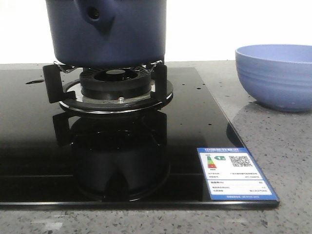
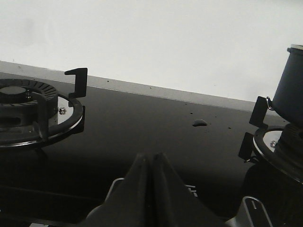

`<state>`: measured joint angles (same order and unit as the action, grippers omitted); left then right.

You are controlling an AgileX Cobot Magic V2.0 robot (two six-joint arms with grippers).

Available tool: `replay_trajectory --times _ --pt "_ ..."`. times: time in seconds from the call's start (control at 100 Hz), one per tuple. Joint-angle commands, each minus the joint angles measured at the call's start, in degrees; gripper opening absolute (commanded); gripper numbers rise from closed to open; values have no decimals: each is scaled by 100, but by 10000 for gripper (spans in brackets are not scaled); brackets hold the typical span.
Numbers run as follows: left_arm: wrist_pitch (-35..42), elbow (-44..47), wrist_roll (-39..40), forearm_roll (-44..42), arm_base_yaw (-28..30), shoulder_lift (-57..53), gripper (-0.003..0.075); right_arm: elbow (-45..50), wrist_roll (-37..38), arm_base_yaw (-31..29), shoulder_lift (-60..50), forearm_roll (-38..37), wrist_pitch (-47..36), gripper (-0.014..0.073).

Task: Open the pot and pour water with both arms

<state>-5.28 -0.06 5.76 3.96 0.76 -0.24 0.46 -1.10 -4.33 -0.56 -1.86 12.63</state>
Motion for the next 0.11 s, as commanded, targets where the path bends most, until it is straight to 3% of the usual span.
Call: replay_trajectory --times 0.0,0.1 --pt "446 196 43 52 -29 -156 -20 142 1 7 -105 -66 -407 -62" --pt "446 196 43 52 -29 -156 -20 142 1 7 -105 -66 -407 -62"
